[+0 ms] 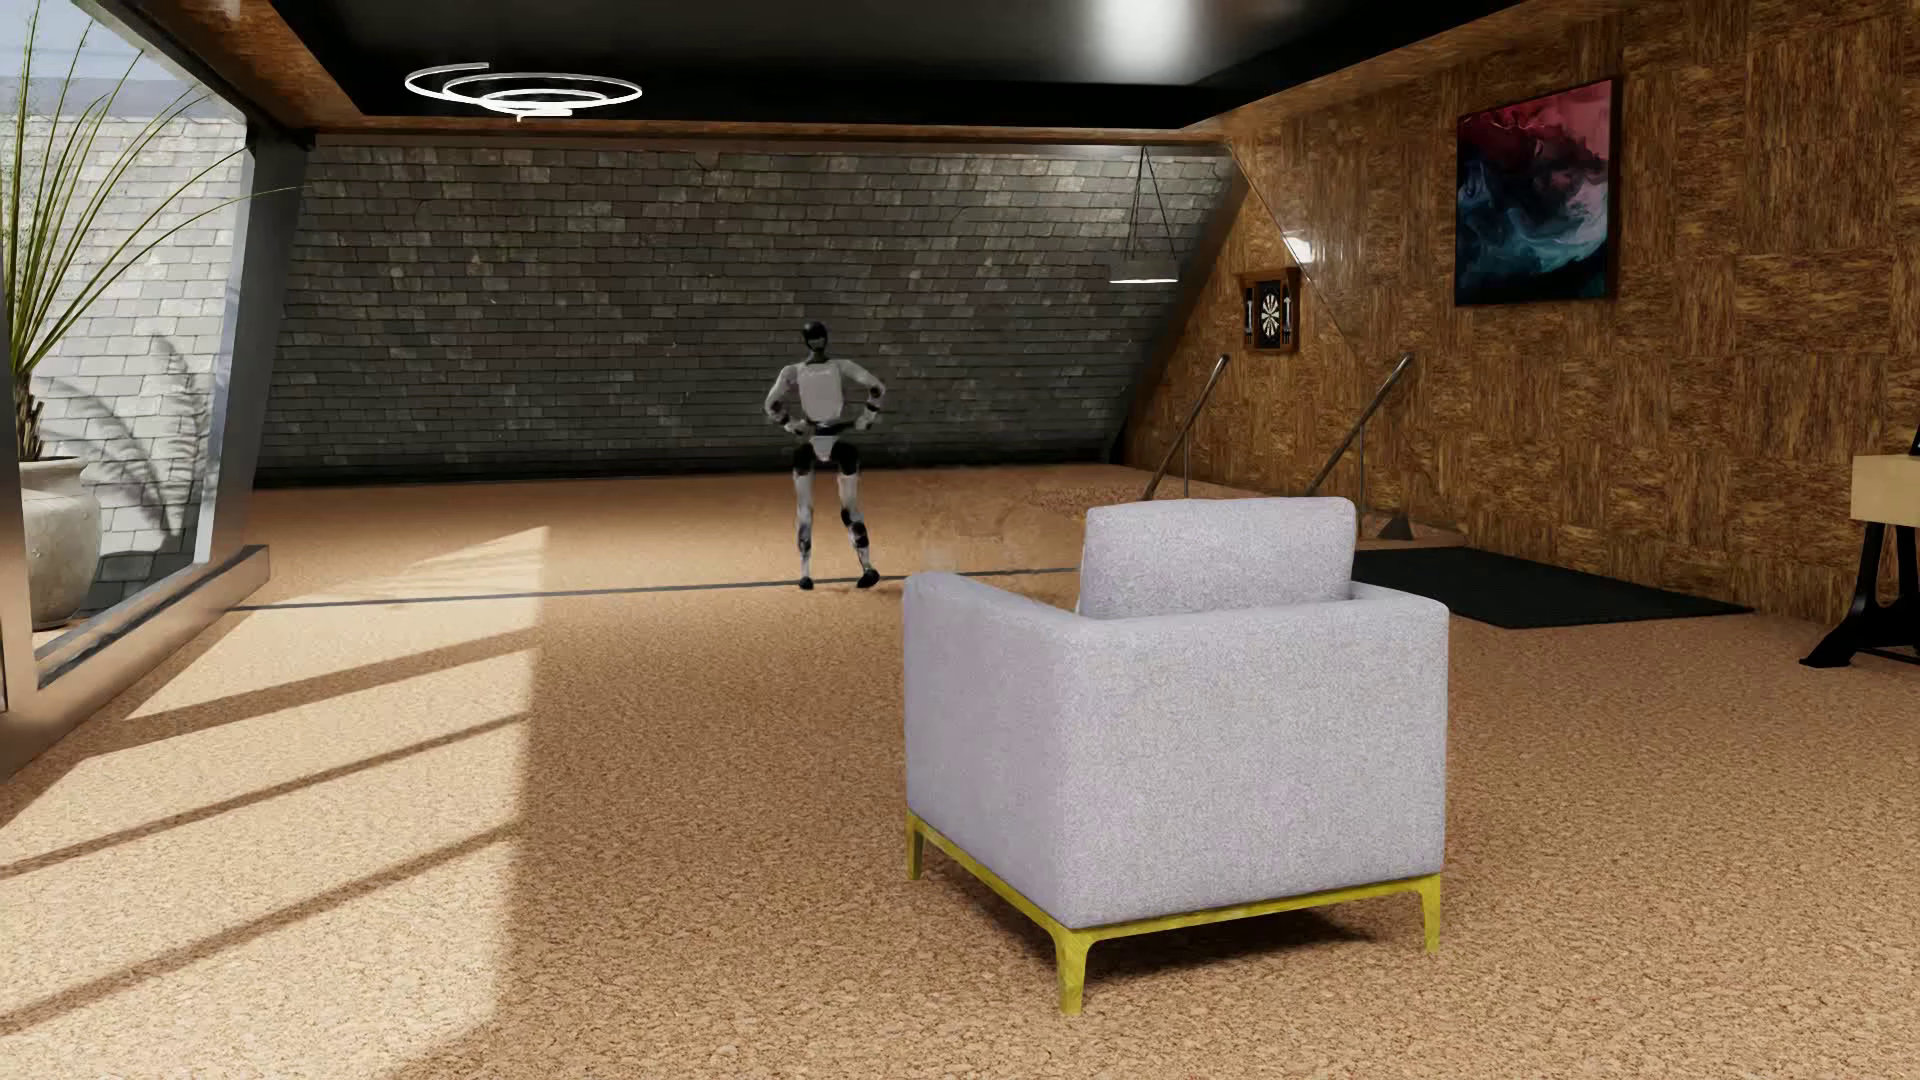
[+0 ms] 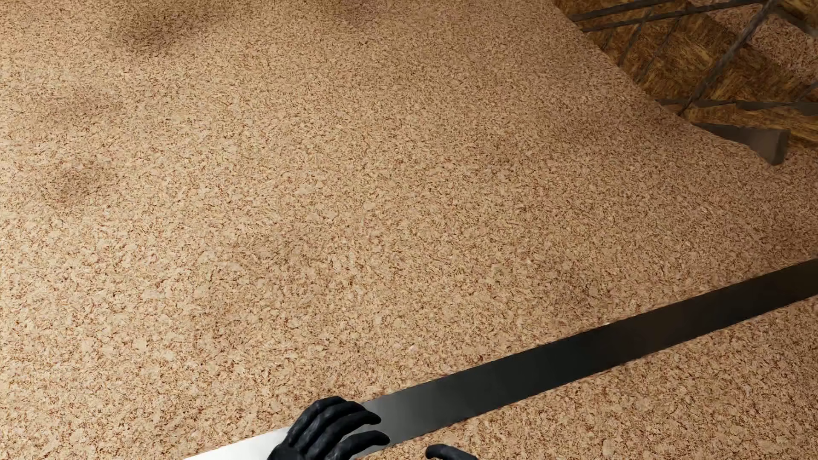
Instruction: Walk towards the armchair
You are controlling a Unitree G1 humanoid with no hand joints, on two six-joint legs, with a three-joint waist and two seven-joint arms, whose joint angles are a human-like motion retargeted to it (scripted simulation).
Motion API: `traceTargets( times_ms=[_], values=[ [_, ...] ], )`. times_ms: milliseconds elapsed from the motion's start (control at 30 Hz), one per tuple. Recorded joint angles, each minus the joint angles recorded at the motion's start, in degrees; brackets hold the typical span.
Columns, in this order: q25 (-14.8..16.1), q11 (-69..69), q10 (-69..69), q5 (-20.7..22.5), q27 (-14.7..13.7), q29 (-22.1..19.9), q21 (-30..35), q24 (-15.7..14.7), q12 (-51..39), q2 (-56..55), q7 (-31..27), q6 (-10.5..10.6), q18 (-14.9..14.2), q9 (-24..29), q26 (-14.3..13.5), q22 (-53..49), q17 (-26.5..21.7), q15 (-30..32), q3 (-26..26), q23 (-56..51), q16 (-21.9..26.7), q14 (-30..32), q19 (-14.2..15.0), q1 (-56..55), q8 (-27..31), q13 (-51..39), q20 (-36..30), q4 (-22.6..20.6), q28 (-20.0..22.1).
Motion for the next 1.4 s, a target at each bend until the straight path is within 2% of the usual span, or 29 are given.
traceTargets(
  times_ms=[67, 133, 267, 367, 433, 500, 533, 567, 600, 633, 667, 700, 733, 767, 833, 867, 933, 1000, 1033, 1067, 1100, 1133, 1167, 1200, 1267, 1367, 1400],
  values=[
    [-0.7, -6.2, -2.0, -3.7, -0.8, 0.9, -0.7, -0.8, -0.2, 3.3, -2.2, -0.3, -0.7, -0.5, 0.2, -0.3, 1.5, -2.4, -0.2, 0.8, 0.5, 1.2, -6.4, 1.1, -5.4, -0.3, 0.3, -1.0, 0.0],
    [-0.9, -11.0, -3.6, -6.2, -2.4, 1.4, -1.0, -1.2, -0.2, 5.3, -4.3, -0.3, -1.7, -1.1, -0.1, 0.0, 2.9, -3.8, -0.3, 1.7, 0.7, 2.3, -9.8, 1.4, -10.6, -0.4, 1.6, -1.9, 0.0],
    [0.7, -15.6, -5.3, -8.0, -4.3, 1.0, -0.5, -0.1, -0.1, 7.2, -9.4, 0.4, -4.1, -1.5, -1.2, 1.4, 4.3, -4.6, -0.3, 2.5, 0.9, 4.8, -11.6, 0.4, -16.9, -0.8, 3.0, -2.9, 0.0],
    [0.1, -17.7, -5.2, -8.0, -4.2, 2.3, -2.0, 0.5, -1.3, 7.2, -15.7, 1.7, -6.4, -1.1, -1.0, 2.9, 4.4, -4.8, -0.8, 1.8, 2.5, 7.3, -13.5, -2.7, -23.2, 0.1, 0.7, -3.5, 0.0],
    [1.4, -18.9, -2.7, -7.3, -3.7, 2.3, -2.6, 2.2, -1.7, 6.5, -21.1, 3.2, -8.1, -0.4, -0.2, 2.5, 5.2, -4.6, -1.2, 1.5, 4.9, 8.4, -14.5, -6.8, -28.8, 0.4, -1.7, -3.8, 0.0],
    [-0.7, -20.0, -2.9, -6.2, -3.9, 0.0, -4.1, 2.8, -2.3, 5.1, -27.2, 5.1, -10.6, 1.0, 0.5, 3.3, 5.9, -3.7, -1.7, 1.0, 6.3, 10.9, -15.2, -10.1, -34.9, 1.0, -3.6, -4.1, 0.0],
    [-2.0, -20.0, -4.5, -5.9, -4.2, -1.1, -4.5, 2.7, -2.2, 3.7, -27.6, 6.1, -10.9, 1.8, 0.9, 3.6, 6.1, -3.0, -2.1, 0.7, 6.3, 12.0, -15.5, -11.8, -37.8, 1.3, -3.7, -3.2, 0.0],
    [-2.4, -20.0, -5.8, -6.0, -4.7, -1.6, -4.5, 2.7, -1.8, 2.2, -21.4, 7.2, -6.6, 2.6, 1.3, 3.6, 6.1, -2.2, -2.6, 0.5, 6.1, 11.5, -15.8, -13.8, -40.8, 1.5, -3.5, -0.2, 0.0],
    [-2.0, -20.2, -6.8, -6.3, -5.2, -1.8, -4.0, 2.9, -1.1, 0.8, -12.4, 8.1, -3.7, 3.2, 1.3, 3.5, 6.1, -1.4, -3.0, 0.6, 6.0, 9.2, -16.1, -15.1, -43.5, 1.4, -2.8, 3.5, 0.0],
    [-1.4, -20.5, -7.9, -6.9, -4.8, -1.8, -2.7, 3.2, -0.9, -0.5, -1.0, 8.9, -3.0, 3.6, 1.4, 3.1, 5.8, -0.6, -3.4, 0.2, 6.0, 6.1, -16.3, -15.2, -46.1, 1.4, -2.5, 7.5, 0.0],
    [-1.5, -20.6, -7.8, -7.8, -4.9, -1.8, -2.4, 4.1, -1.1, -1.5, 11.8, 9.6, -4.5, 3.8, 1.0, 3.1, 5.7, -0.1, -3.7, 0.3, 6.0, 4.6, -16.5, -14.5, -48.7, 1.5, -1.9, 11.3, 0.0],
    [-1.6, -20.5, -5.6, -9.0, -4.9, -1.7, -2.1, 5.3, -0.8, -2.2, 20.0, 9.9, -3.8, 4.0, 0.8, 2.8, 5.7, 0.2, -3.7, 0.5, 6.4, 5.6, -16.7, -13.5, -50.9, 1.4, -1.4, 14.1, 0.0],
    [-1.9, -19.9, -2.4, -10.2, -4.8, -1.6, -1.9, 6.0, 0.1, -2.8, 25.3, 10.0, -2.8, 4.2, 1.0, 2.7, 5.6, 0.2, -3.5, 0.7, 7.4, 6.1, -16.7, -12.3, -52.9, 1.4, -1.2, 16.5, 0.0],
    [-1.6, -19.1, 1.5, -11.4, -4.6, -1.3, -1.4, 5.8, 2.4, -3.0, 25.9, 10.0, -2.2, 4.4, 1.3, 1.7, 6.0, 0.0, -3.2, 1.3, 9.2, 5.3, -16.8, -11.3, -54.8, 0.7, -1.0, 17.8, 0.0],
    [-1.7, -18.0, 9.3, -13.8, -4.1, -0.8, -1.1, 3.0, 6.0, -2.5, 21.6, 9.9, -2.1, 4.6, 1.3, 0.0, 6.6, -0.2, -2.5, 2.0, 12.8, 2.1, -16.7, -9.2, -58.4, 0.7, -2.0, 18.6, -0.3],
    [-1.4, -17.6, 12.8, -15.0, -4.0, -0.6, -1.2, 1.6, 6.7, -2.0, 19.5, 9.9, -2.6, 4.5, 1.4, -1.1, 6.6, -0.3, -2.2, 2.2, 13.6, 0.5, -16.7, -7.7, -60.2, 1.1, -2.4, 18.8, -0.7],
    [0.0, -17.3, 17.3, -17.2, -4.0, -0.4, -1.6, 0.4, 5.7, -0.8, 19.5, 10.0, -1.4, 4.0, 2.7, -1.4, 6.1, 0.1, -1.7, 1.8, 12.6, -1.4, -16.7, -3.0, -64.1, 2.0, -2.1, 20.7, -1.1],
    [1.3, -18.0, 17.1, -18.8, -4.5, 0.1, -2.5, -1.0, 3.0, 0.8, 28.7, 10.4, 2.7, 2.8, 2.8, 1.4, 5.4, 0.9, -1.8, 1.1, 9.3, -3.1, -16.6, 4.1, -68.7, 2.8, -2.1, 25.3, -0.2],
    [2.1, -18.5, 15.5, -19.6, -4.5, 0.8, -2.6, -2.1, 2.5, 1.8, 36.2, 10.5, 3.9, 2.1, 2.7, 1.6, 5.2, 1.5, -2.2, 0.5, 8.4, -4.1, -16.5, 8.3, -71.5, 2.4, -2.2, 27.9, 0.0],
    [2.5, -19.0, 13.6, -20.3, -4.8, 1.5, -3.0, -3.3, 2.2, 2.9, 44.3, 10.7, 6.5, 1.4, 2.4, 2.0, 5.2, 2.0, -2.7, 0.4, 7.8, -4.1, -16.3, 12.3, -74.5, 1.6, -2.3, 30.0, 0.0],
    [2.3, -19.6, 11.0, -21.1, -4.9, 2.1, -3.7, -4.7, 1.8, 4.2, 50.2, 10.9, 5.5, 0.8, 2.1, 2.6, 5.2, 2.7, -3.1, 0.1, 7.5, -2.5, -16.1, 15.4, -77.6, 1.0, -2.9, 30.5, -0.2],
    [1.9, -20.2, 8.0, -21.9, -5.2, 2.6, -4.5, -6.3, 1.3, 5.6, 51.2, 11.1, -2.0, 0.4, 2.1, 3.3, 5.3, 3.6, -3.2, -0.3, 7.3, -0.4, -15.7, 16.5, -80.4, 0.7, -3.8, 29.6, 1.1],
    [1.4, -21.0, 5.6, -23.0, -5.5, 2.6, -5.1, -7.6, 0.6, 7.2, 47.6, 11.1, -4.9, 0.1, 2.4, 3.5, 5.3, 4.6, -2.9, -0.4, 6.8, -0.7, -15.2, 15.7, -82.7, 0.4, -4.4, 27.6, 0.0],
    [1.0, -21.7, 3.6, -24.7, -5.9, 2.0, -5.1, -8.1, 0.1, 8.8, 45.1, 10.8, -5.5, -0.1, 2.9, 3.3, 5.2, 5.7, -2.7, -0.1, 5.8, -0.1, -14.6, 15.3, -84.7, 0.0, -4.5, 25.3, 0.0],
    [1.5, -21.2, -0.1, -29.6, -5.8, 1.1, -2.5, -7.1, 0.0, 10.6, 42.2, 9.6, -4.2, -0.7, 3.6, 2.1, 5.0, 7.9, -2.1, 1.4, 4.7, 0.3, -13.1, 15.3, -87.3, -0.9, -3.5, 19.4, 0.0],
    [5.5, -19.5, -4.3, -38.5, -5.0, 1.4, 0.5, -5.7, -0.2, 12.7, 39.3, 6.9, -1.7, -1.6, 2.2, 2.9, 4.4, 10.5, -0.3, 3.1, 4.9, -0.7, -10.9, 15.9, -89.8, -0.8, -1.8, 9.8, -1.0],
    [6.3, -18.1, -4.7, -42.0, -4.3, 1.4, 0.5, -5.5, -0.2, 13.4, 37.9, 5.9, -0.6, -1.8, 1.6, 2.5, 4.1, 10.6, 0.4, 3.1, 4.5, -1.4, -11.2, 15.7, -91.0, -0.5, -1.2, 6.8, -1.2]
  ],
)
